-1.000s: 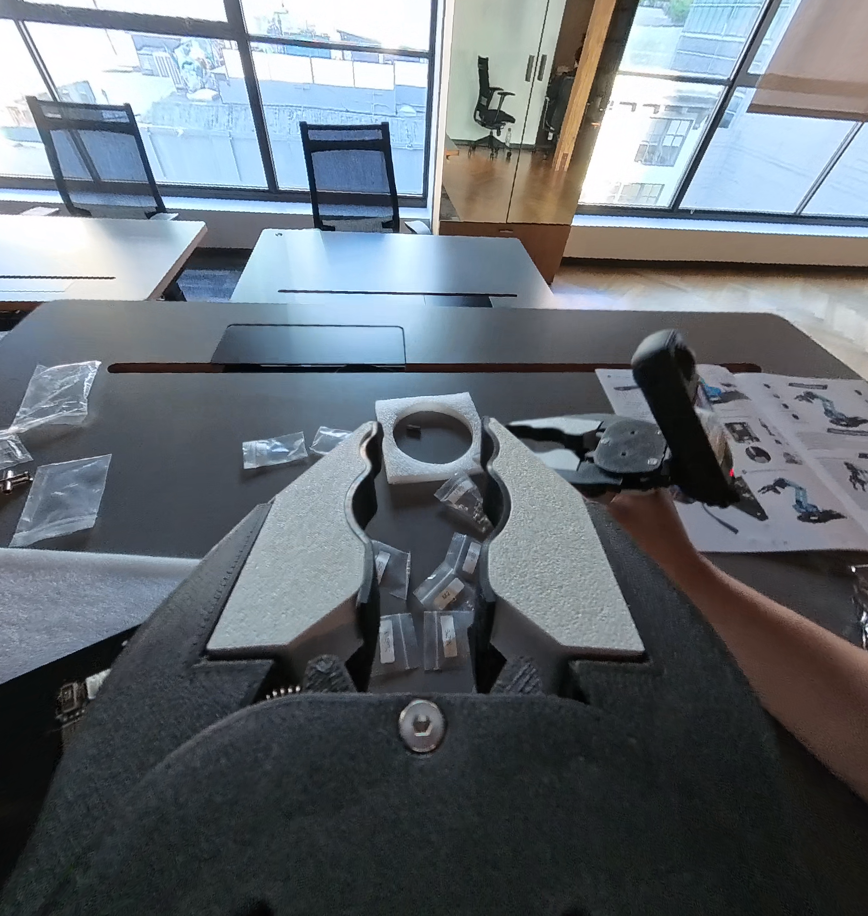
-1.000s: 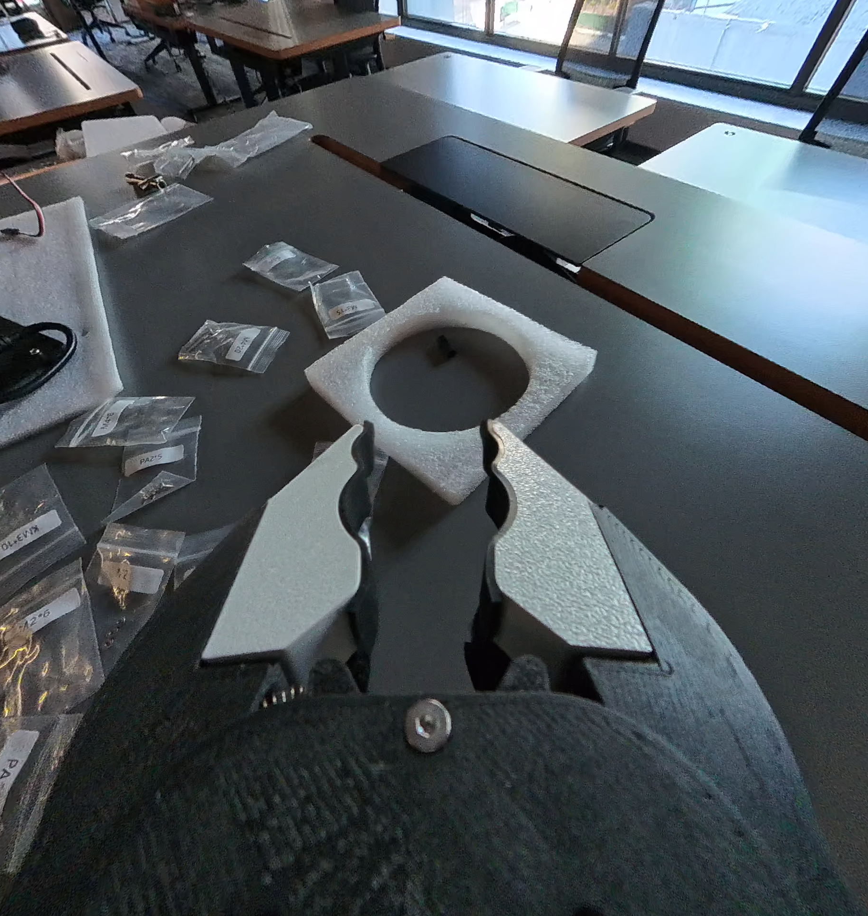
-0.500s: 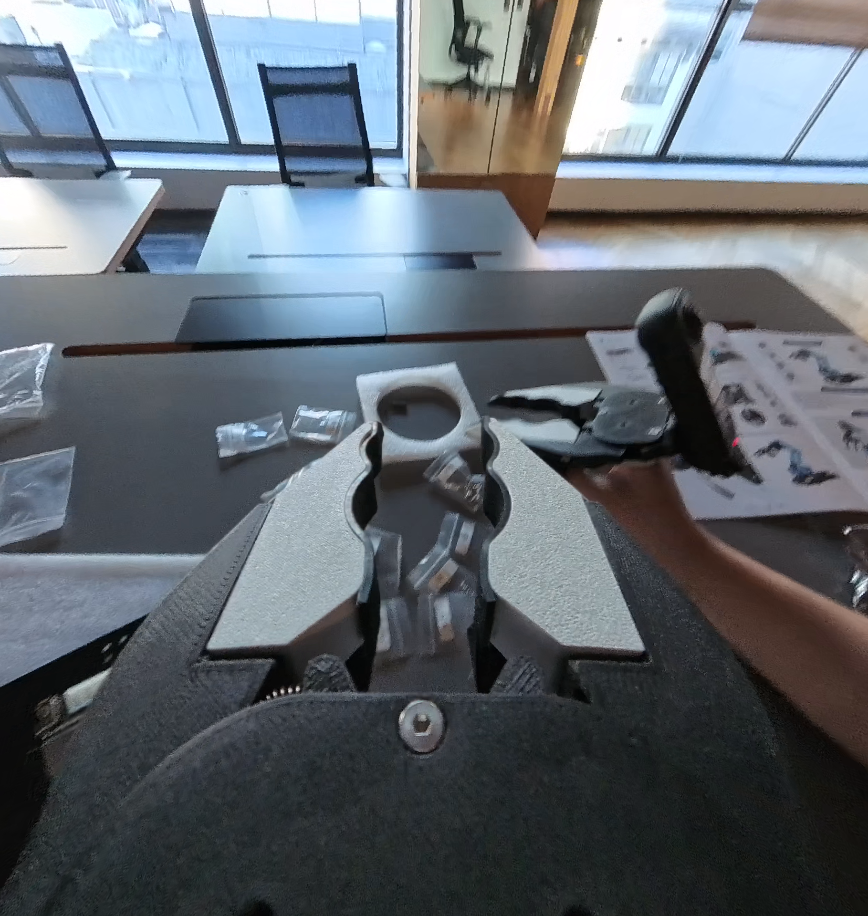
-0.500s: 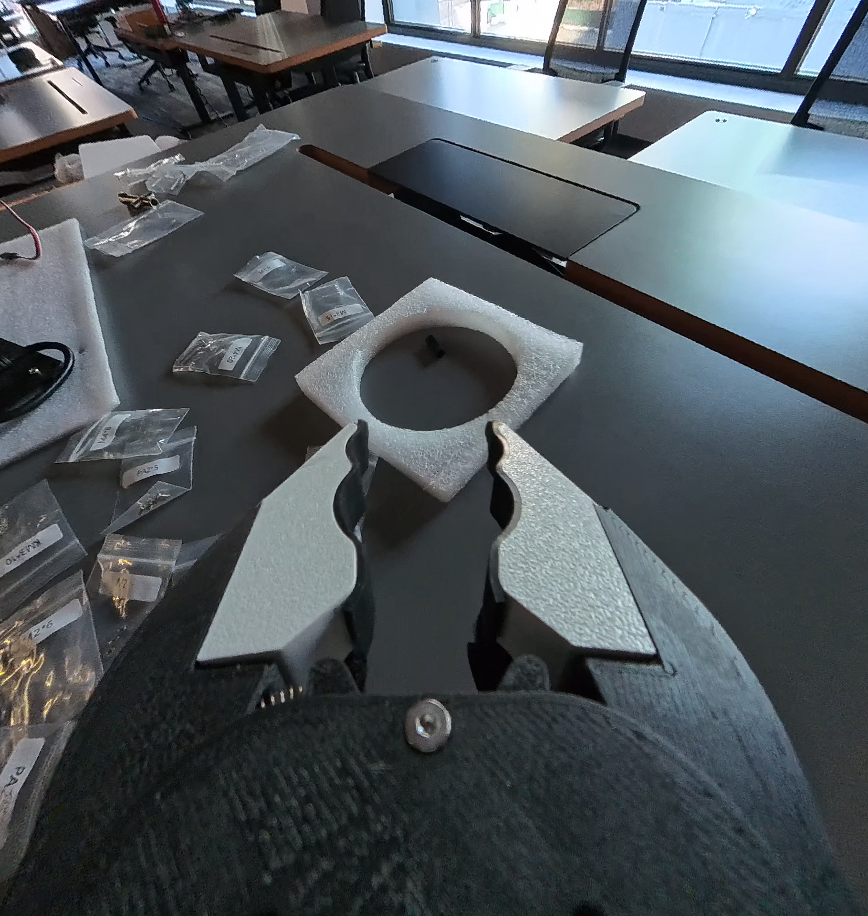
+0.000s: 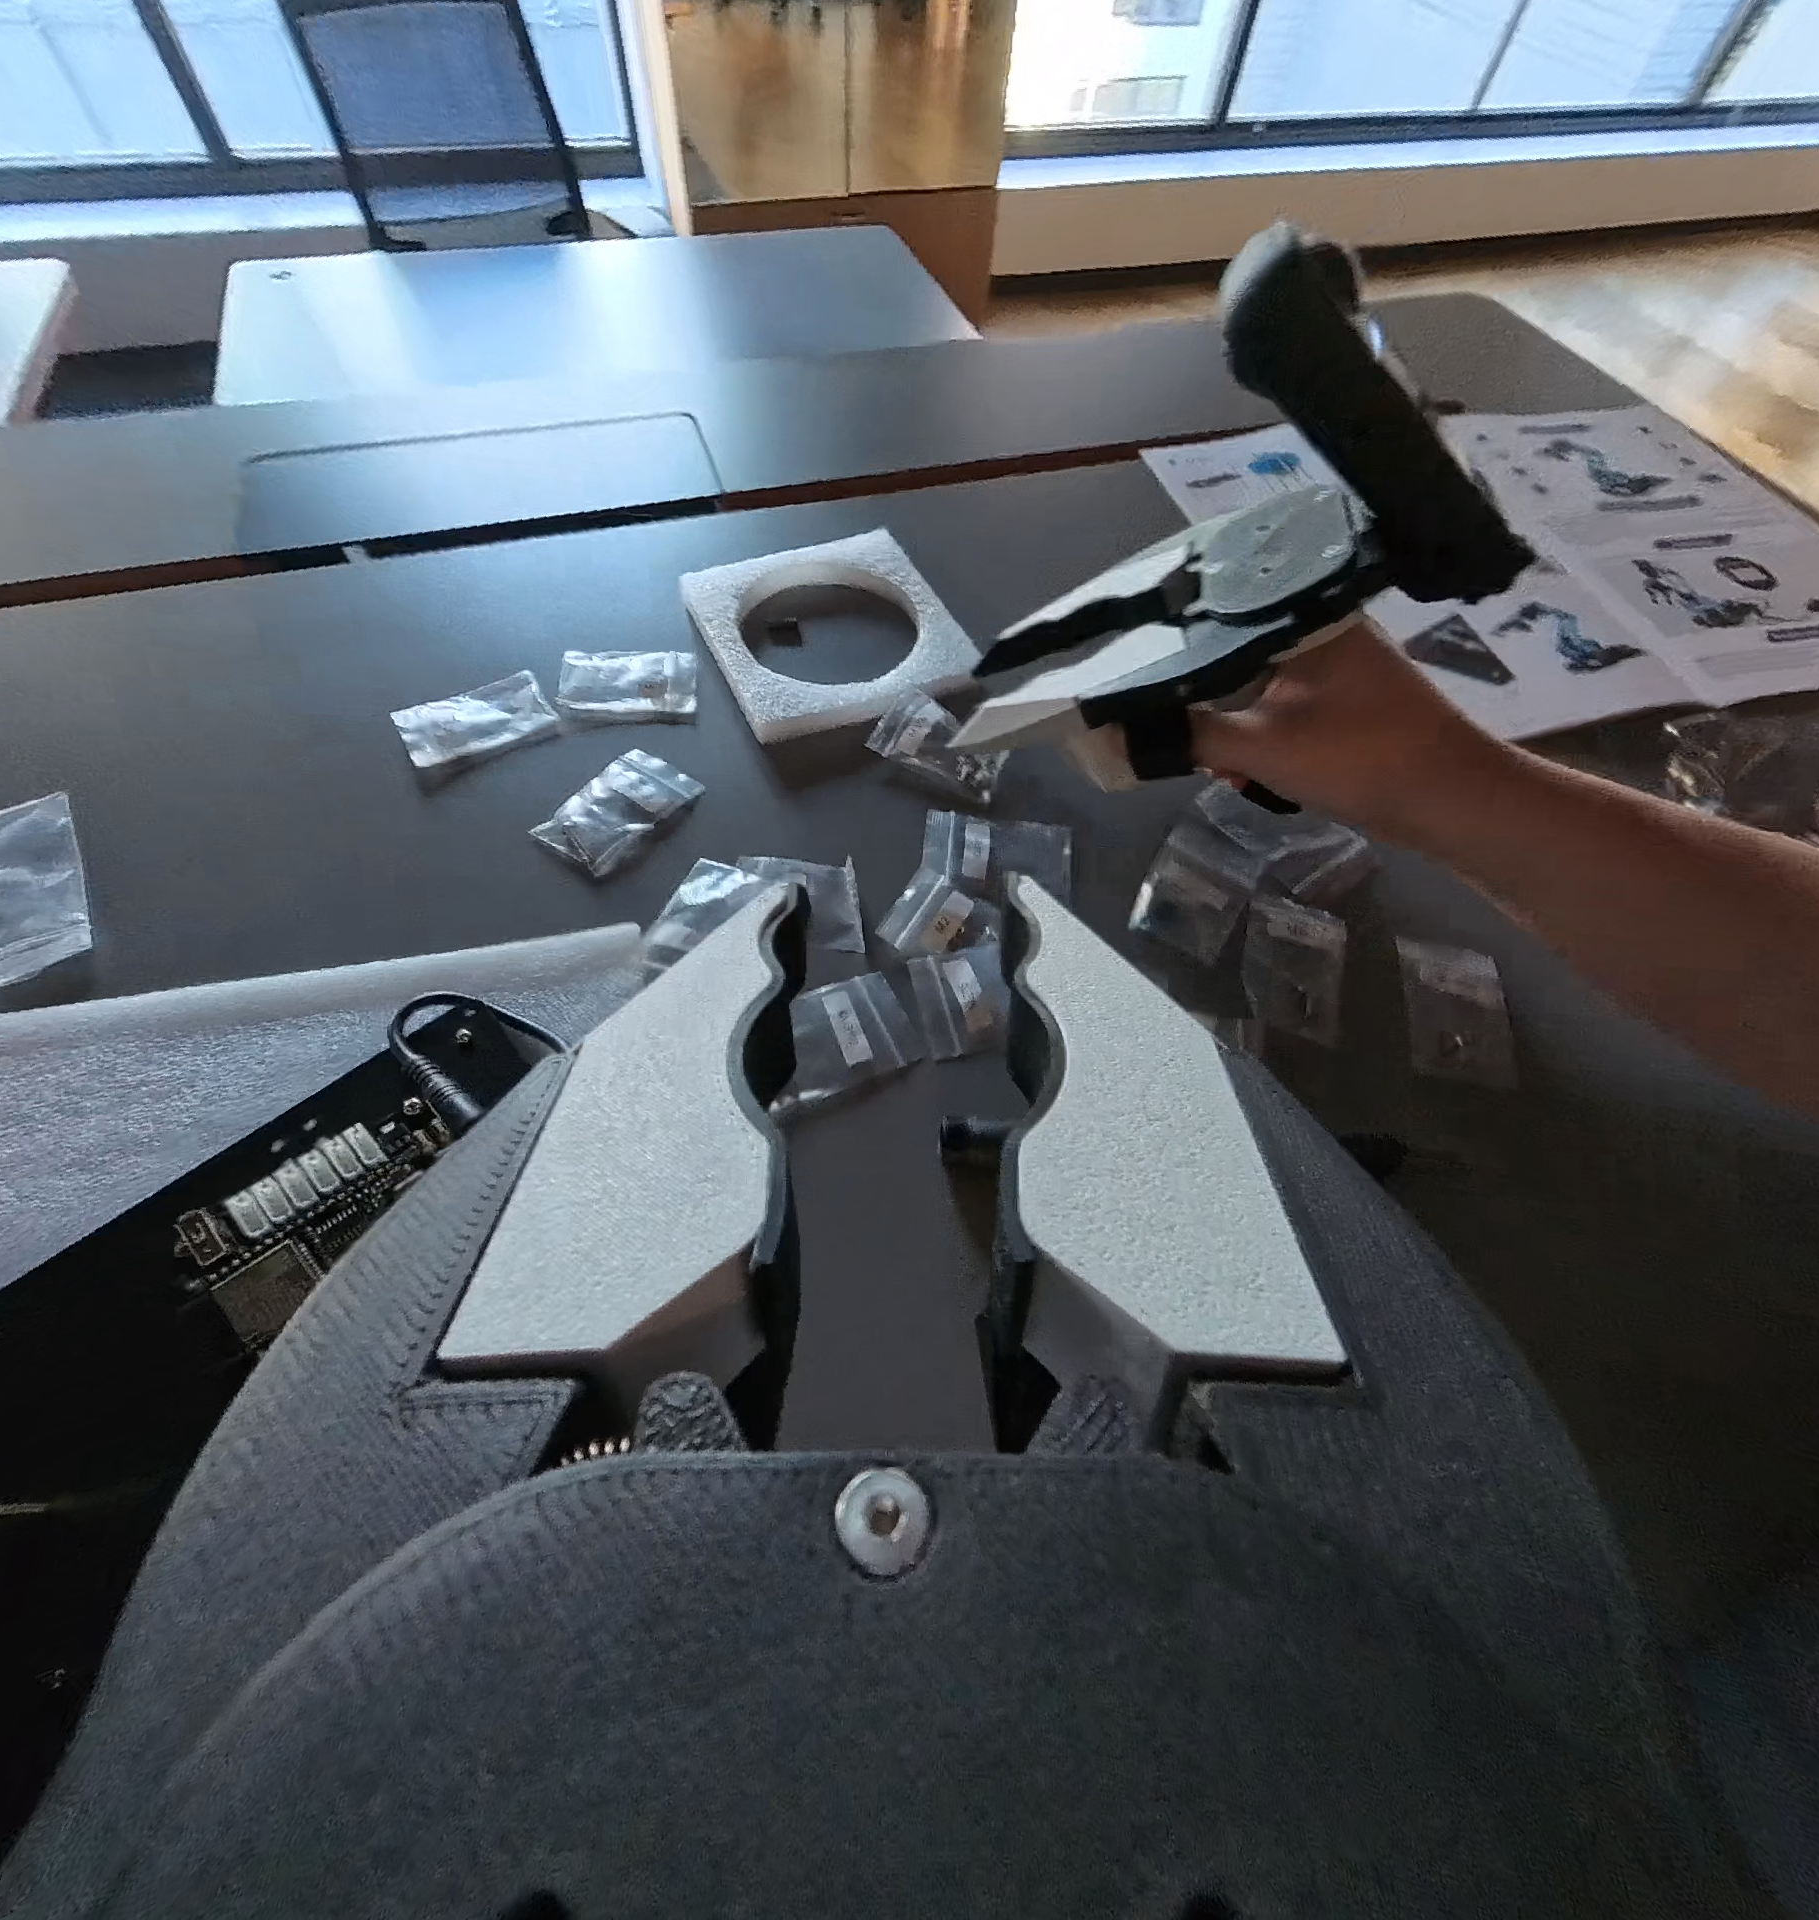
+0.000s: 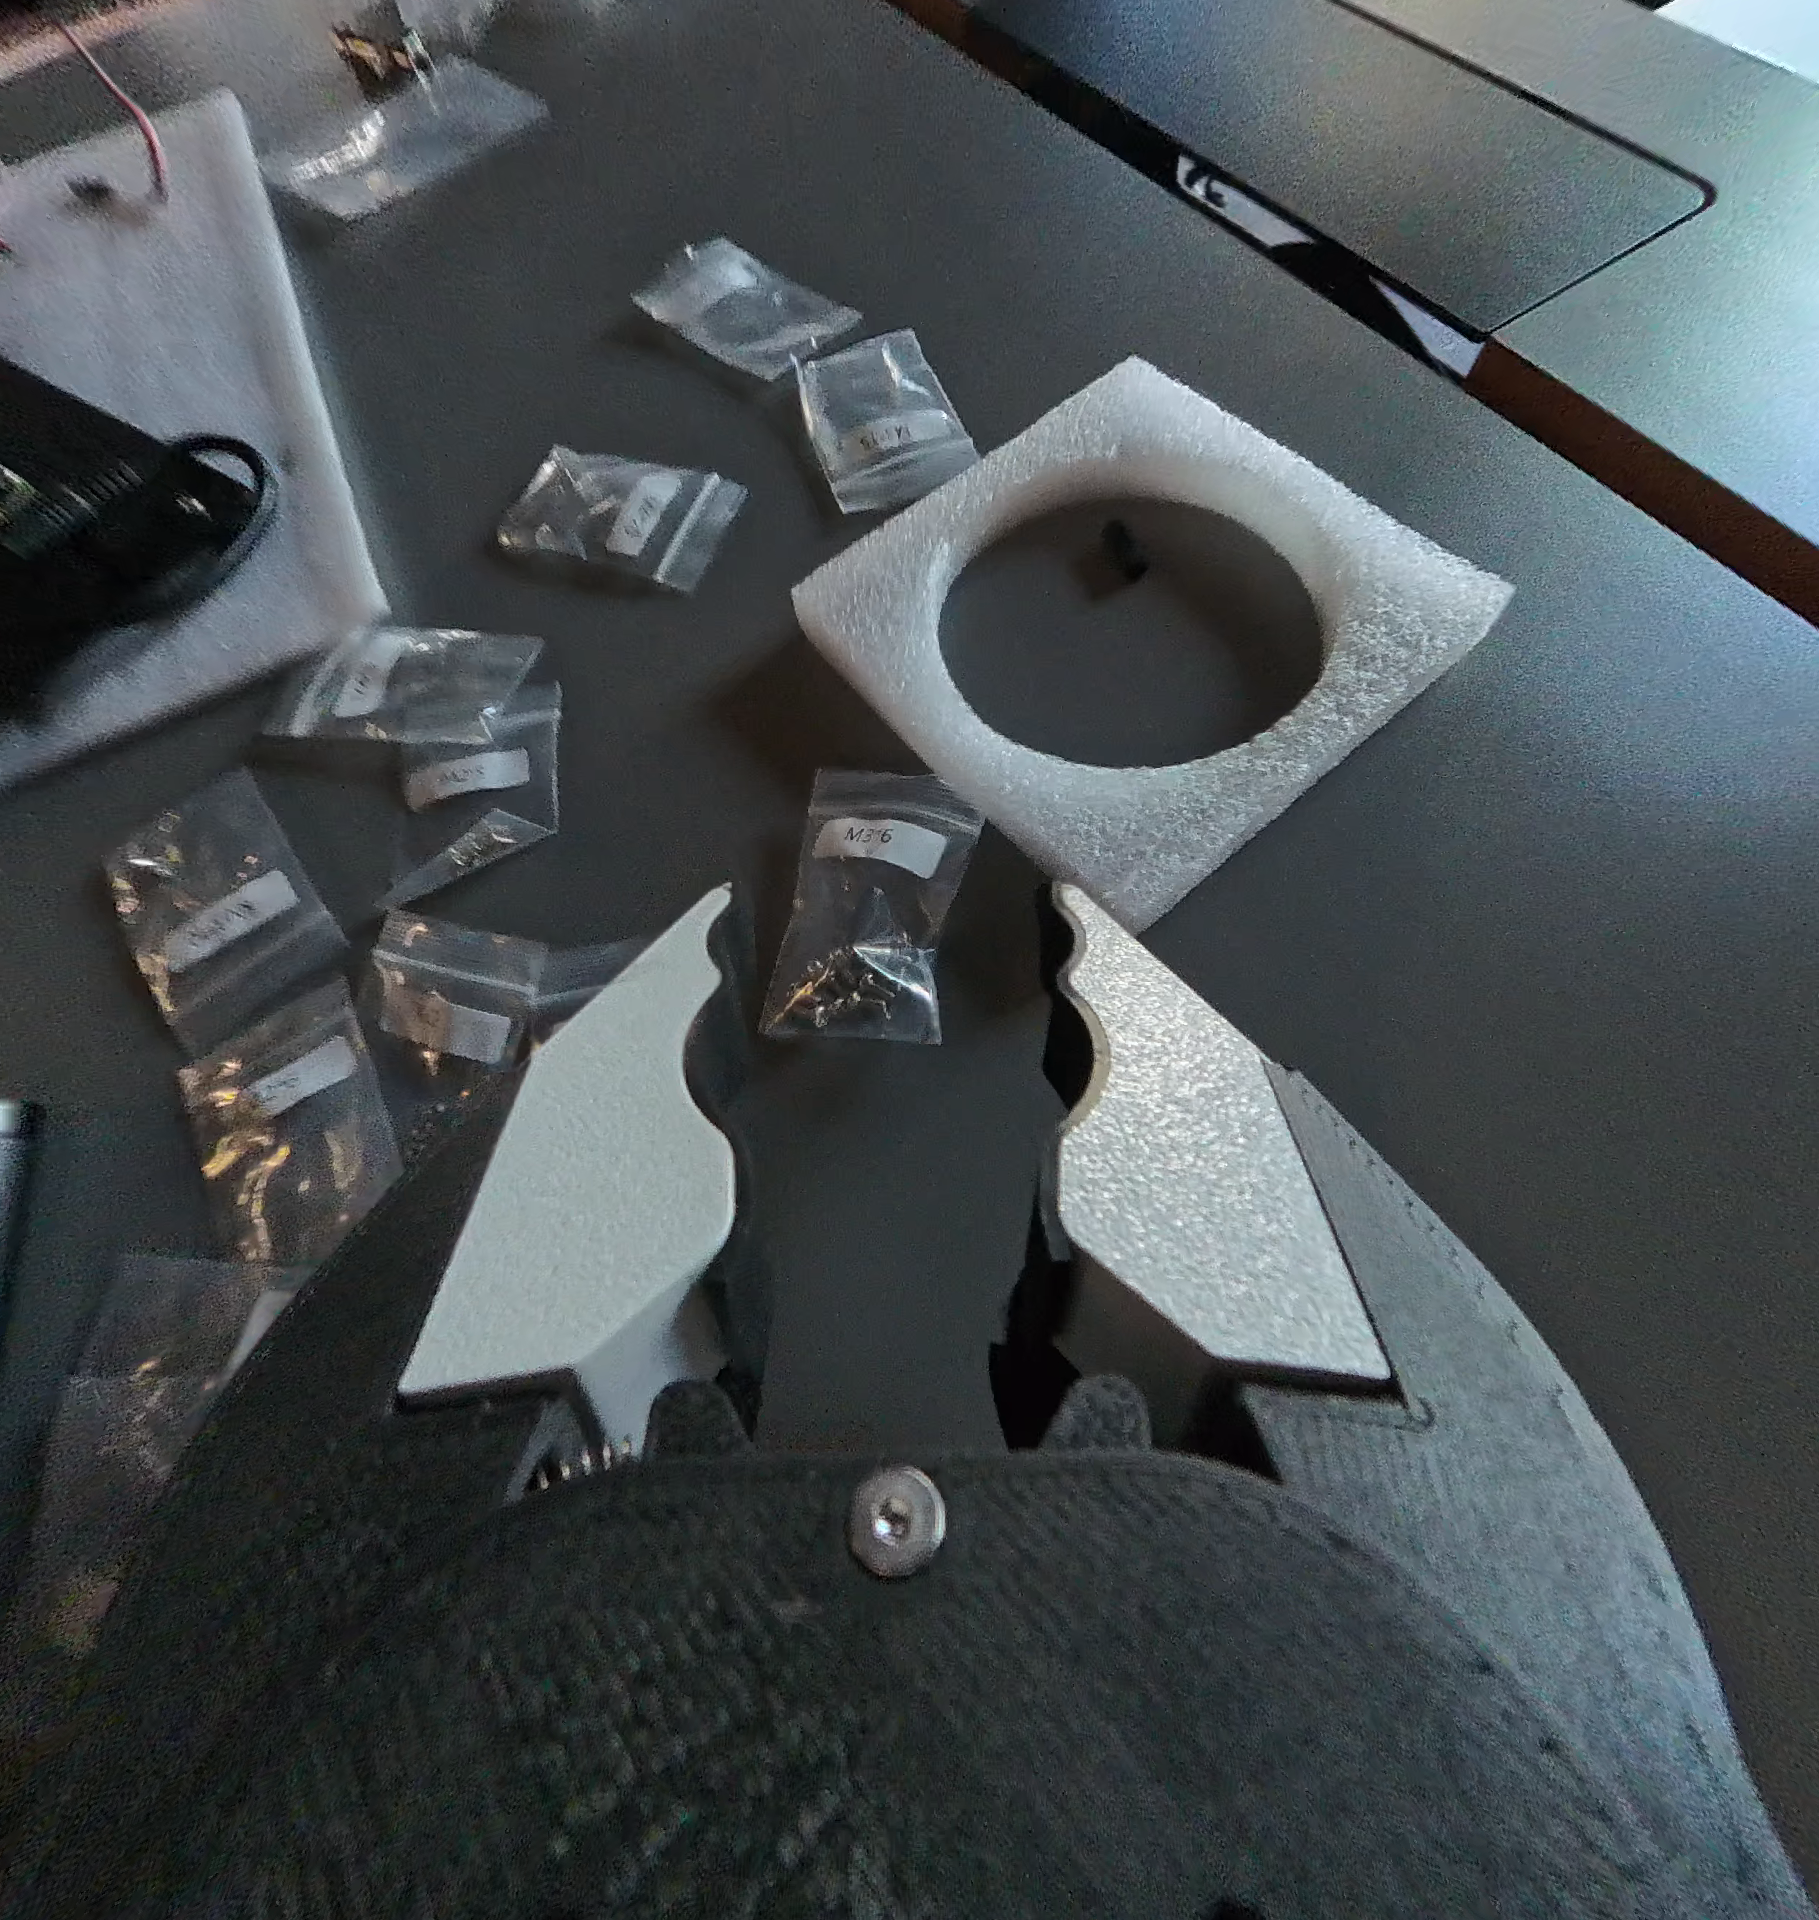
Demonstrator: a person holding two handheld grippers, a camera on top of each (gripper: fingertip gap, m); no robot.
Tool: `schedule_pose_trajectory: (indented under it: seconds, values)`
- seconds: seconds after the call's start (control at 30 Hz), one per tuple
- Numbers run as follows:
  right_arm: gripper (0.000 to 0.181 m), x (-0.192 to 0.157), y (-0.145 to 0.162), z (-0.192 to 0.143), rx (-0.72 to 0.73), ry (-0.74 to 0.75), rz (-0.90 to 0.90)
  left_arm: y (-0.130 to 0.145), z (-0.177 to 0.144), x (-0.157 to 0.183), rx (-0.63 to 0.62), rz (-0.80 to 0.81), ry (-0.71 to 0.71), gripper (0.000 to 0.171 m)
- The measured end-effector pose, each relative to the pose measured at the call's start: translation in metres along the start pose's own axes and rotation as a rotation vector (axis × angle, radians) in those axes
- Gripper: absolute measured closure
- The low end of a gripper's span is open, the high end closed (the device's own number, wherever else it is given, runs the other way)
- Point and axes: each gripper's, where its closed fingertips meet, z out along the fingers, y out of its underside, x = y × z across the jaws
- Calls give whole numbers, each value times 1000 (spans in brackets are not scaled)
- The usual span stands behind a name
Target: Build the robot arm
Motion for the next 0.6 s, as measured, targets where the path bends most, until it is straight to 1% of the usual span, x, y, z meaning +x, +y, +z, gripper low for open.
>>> schedule_pose_trajectory:
  seconds: [0.1, 0.17, 0.2, 0.27, 0.33, 0.4, 0.47, 0.6]
  values:
    - [126, -1, 4, 10, -19, 35, -2, 11, -11, 2, 0, 17, 111, 136]
    - [125, 0, 12, 16, -61, 50, 31, 18, -19, -3, -14, 71, 140, 136]
    - [132, 1, 11, 15, -54, 72, 26, 25, -24, -11, -35, 114, 131, 136]
    - [145, 7, 14, 13, -80, 128, -14, 41, -36, -40, -102, 208, 57, 140]
    - [146, 8, 14, 12, -76, 143, -28, 50, -54, -65, -127, 257, 13, 140]
    - [148, 9, 15, 11, -75, 145, -18, 51, -71, -80, -108, 233, 13, 140]
    - [153, 11, 14, 8, -69, 151, -11, 50, -84, -88, -80, 184, 49, 141]
    - [159, 10, 3, 1, -33, 161, -72, 48, -94, -103, -63, 154, 71, 141]
